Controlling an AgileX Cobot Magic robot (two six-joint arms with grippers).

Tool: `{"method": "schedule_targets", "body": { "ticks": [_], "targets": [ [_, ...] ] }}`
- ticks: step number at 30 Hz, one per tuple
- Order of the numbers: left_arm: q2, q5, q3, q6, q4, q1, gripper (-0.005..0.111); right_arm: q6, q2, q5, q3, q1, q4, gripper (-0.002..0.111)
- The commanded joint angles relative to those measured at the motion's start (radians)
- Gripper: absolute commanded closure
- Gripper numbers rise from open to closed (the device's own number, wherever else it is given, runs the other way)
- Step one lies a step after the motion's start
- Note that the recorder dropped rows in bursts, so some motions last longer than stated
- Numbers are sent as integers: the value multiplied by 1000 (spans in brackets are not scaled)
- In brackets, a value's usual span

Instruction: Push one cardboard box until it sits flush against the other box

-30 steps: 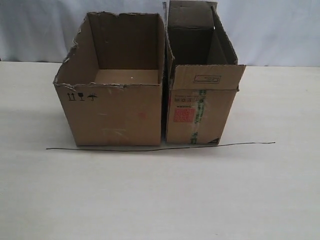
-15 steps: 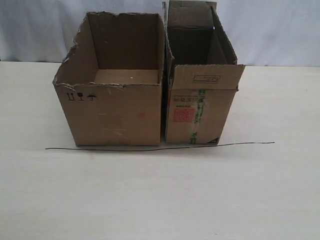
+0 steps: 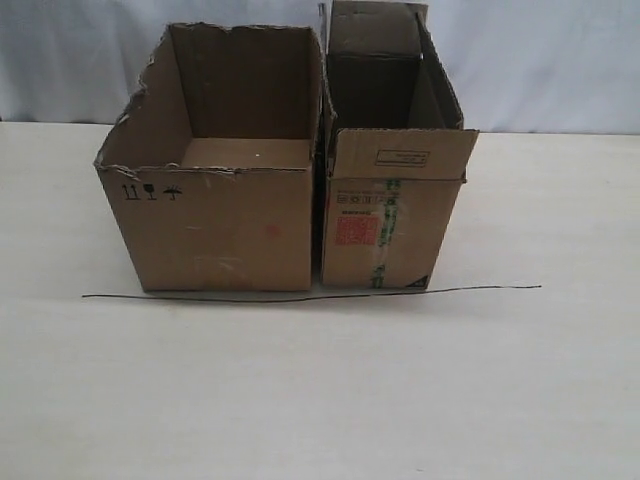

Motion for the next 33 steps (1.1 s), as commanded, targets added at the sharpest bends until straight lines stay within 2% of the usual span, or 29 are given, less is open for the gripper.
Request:
{"method": "schedule_targets", "body": {
  "ticks": [1,5,7,13,15,18,21,24,33],
  "targets": [
    [-5,-94,4,-6,-38,-6,107,1,-2,-2,4,-6,-10,103],
    [-27,-135,61,-6,-36,-6,107,1,-2,-2,4,-6,-10,103],
    [-131,-298,156,-6,-36,-6,107,1,-2,-2,4,-6,-10,103],
    [-380,-542,313,12,-35,-35,107,1,-2,-2,4,-6,-10,103],
    [-467,-583,370,34,-33,-35,107,1,-2,-2,4,-6,-10,103],
    [-586,-610,440,50,-33,-35,107,1,-2,-2,4,-6,-10,103],
    [-586,-597,489,50,-35,-33,107,1,-2,-2,4,-6,-10,103],
    [-586,-555,504,50,-35,-35,107,1,-2,-5,4,-6,-10,103],
    [-583,-559,504,38,-37,-35,107,1,-2,-5,4,-6,-10,103]
  ]
}}
